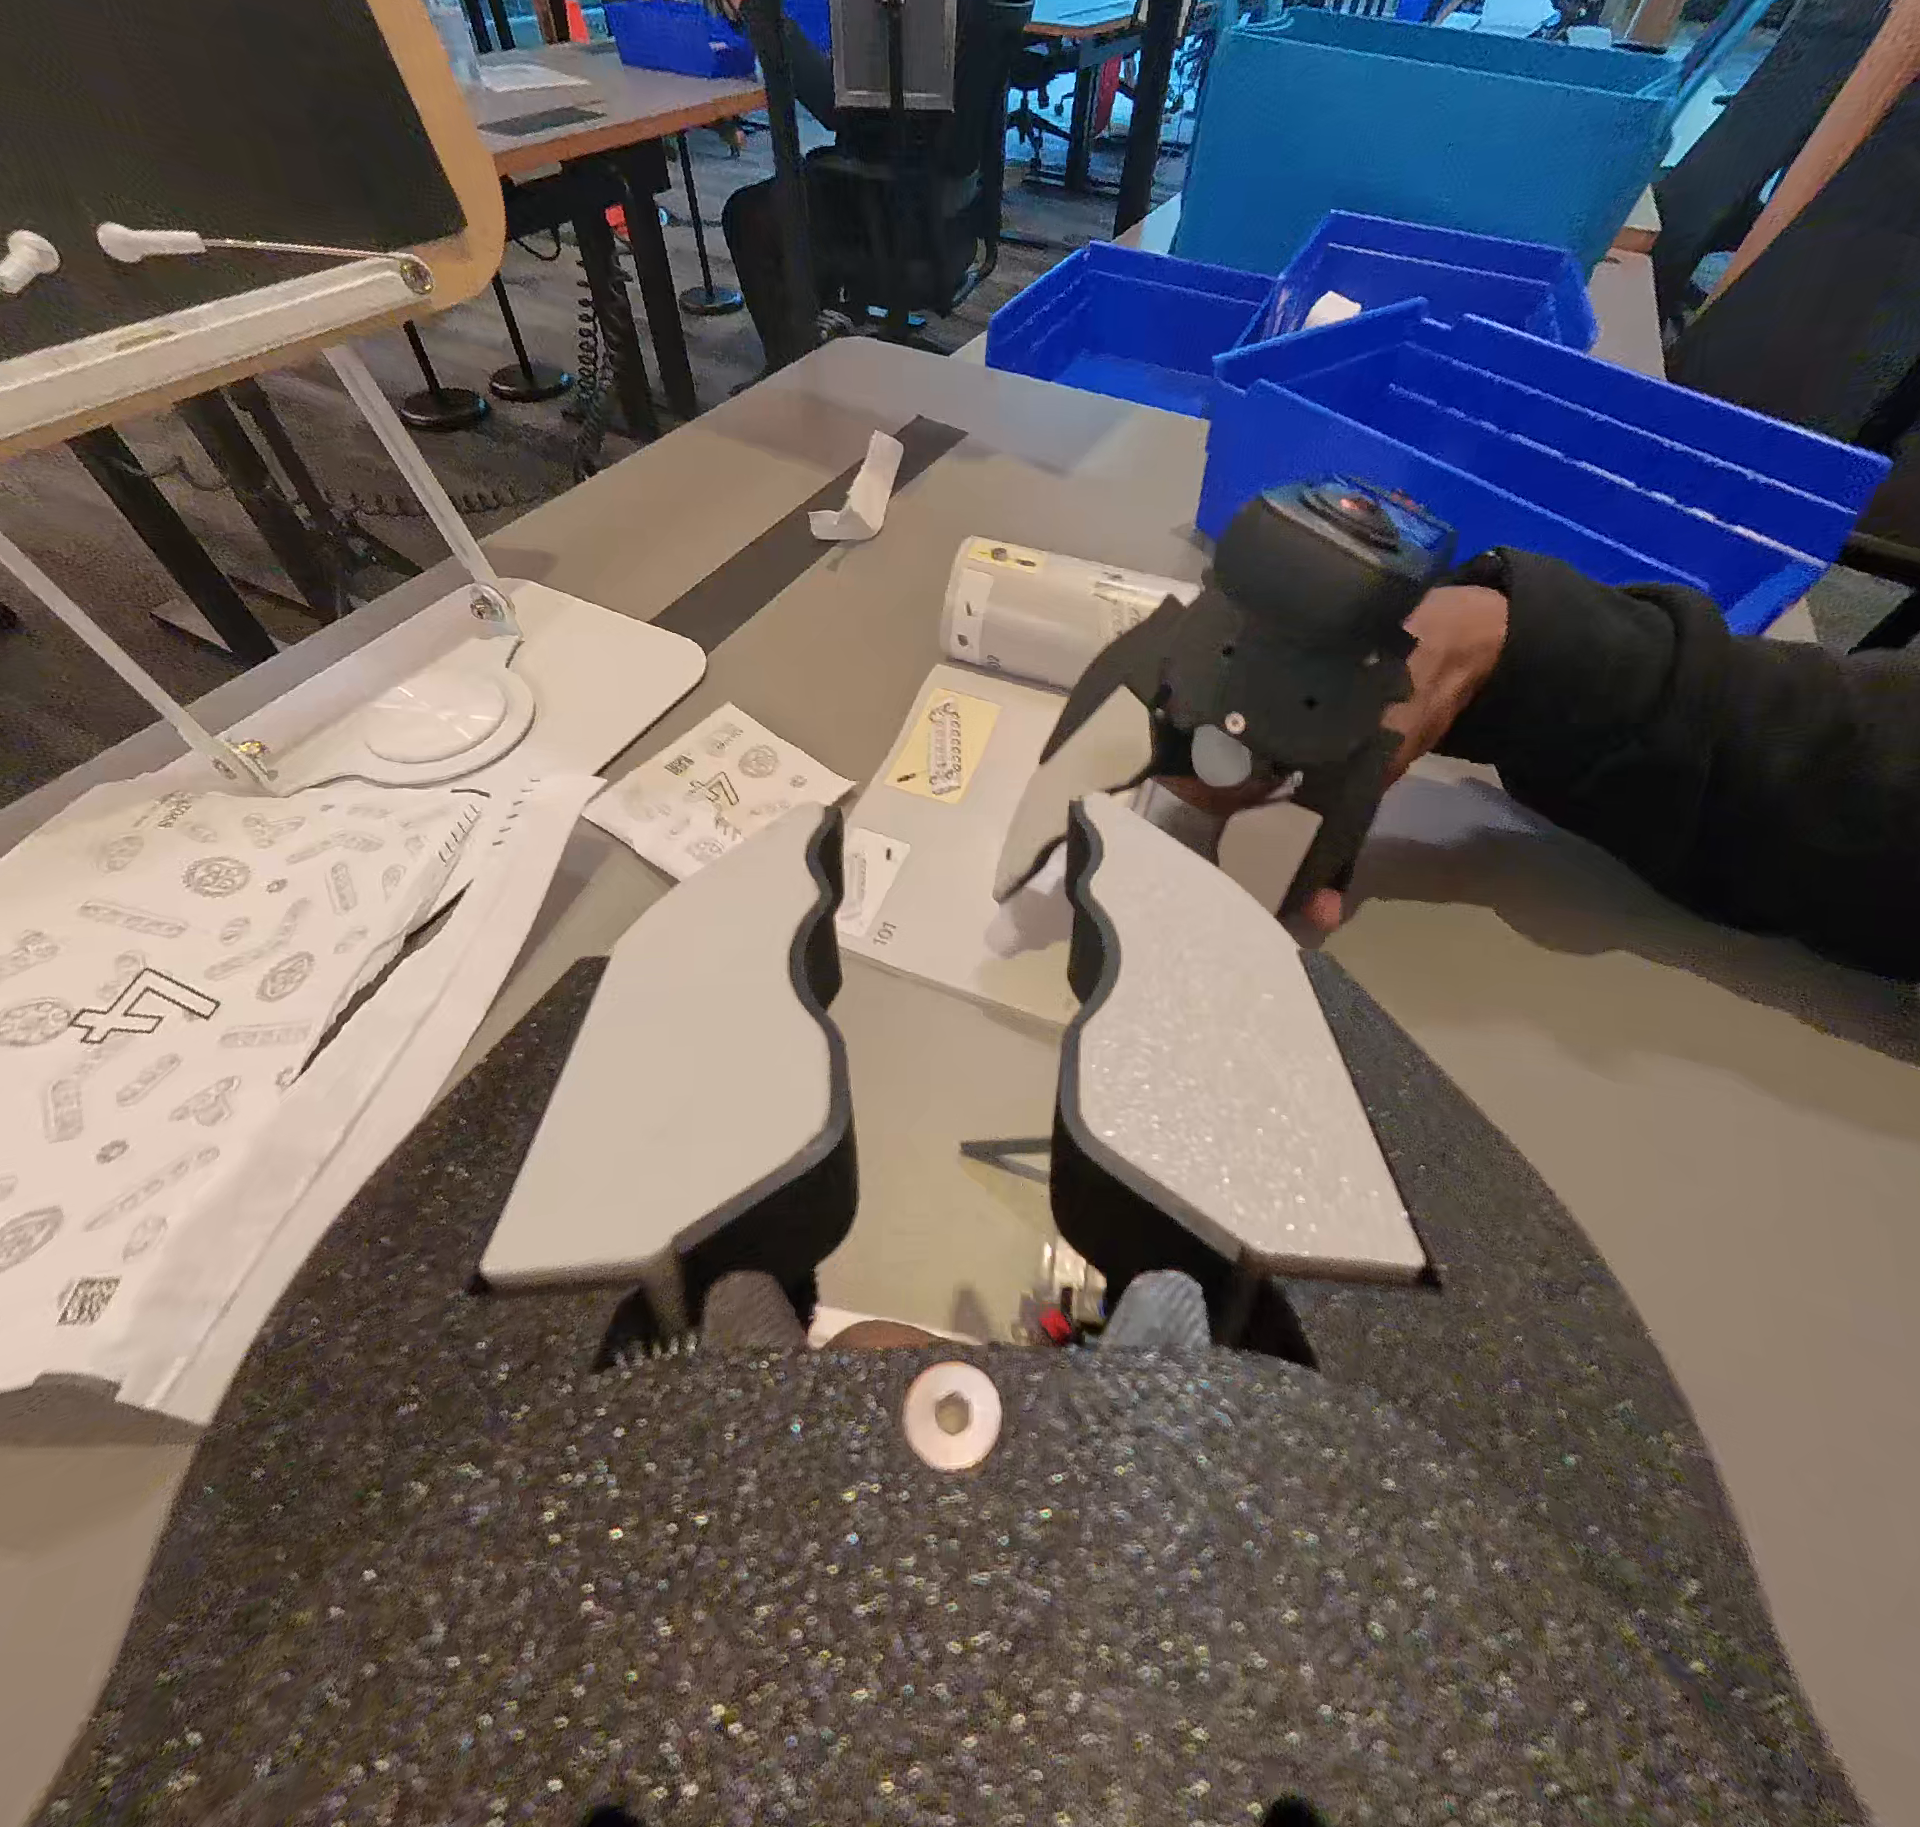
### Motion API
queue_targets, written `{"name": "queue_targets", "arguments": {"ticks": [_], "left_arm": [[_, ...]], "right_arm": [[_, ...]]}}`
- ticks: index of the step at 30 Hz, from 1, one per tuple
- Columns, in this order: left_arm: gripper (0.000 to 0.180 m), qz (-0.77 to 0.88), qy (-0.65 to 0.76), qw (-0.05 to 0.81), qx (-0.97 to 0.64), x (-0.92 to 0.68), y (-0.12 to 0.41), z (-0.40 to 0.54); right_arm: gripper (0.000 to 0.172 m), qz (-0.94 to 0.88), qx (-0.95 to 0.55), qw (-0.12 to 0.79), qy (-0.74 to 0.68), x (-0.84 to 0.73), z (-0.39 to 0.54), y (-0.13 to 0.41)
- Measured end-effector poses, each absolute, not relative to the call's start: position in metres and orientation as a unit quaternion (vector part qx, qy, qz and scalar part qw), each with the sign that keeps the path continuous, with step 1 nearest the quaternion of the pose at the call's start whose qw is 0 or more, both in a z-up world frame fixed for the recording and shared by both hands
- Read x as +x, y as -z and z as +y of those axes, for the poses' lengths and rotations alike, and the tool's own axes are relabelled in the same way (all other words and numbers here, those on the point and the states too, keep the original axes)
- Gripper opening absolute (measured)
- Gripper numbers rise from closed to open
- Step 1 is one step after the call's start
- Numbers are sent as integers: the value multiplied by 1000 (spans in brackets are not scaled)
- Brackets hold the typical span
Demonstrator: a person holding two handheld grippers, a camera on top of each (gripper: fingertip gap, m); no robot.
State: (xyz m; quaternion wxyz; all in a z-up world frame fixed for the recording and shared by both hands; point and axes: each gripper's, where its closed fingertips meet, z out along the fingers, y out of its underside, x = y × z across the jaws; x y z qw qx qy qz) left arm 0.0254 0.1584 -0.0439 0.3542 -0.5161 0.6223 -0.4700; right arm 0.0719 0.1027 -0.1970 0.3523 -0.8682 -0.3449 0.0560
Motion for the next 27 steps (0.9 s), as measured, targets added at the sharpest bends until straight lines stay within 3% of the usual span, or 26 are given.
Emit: {"name": "queue_targets", "arguments": {"ticks": [9,16,27], "left_arm": [[43,627,471,335,-523,53,61,156],[43,633,469,312,-530,57,76,154],[43,645,457,307,-529,58,84,150]], "right_arm": [[48,-386,-856,335,-76,63,105,210],[21,-378,-861,331,-80,66,100,212],[14,-364,-867,326,-93,65,97,212]]}}
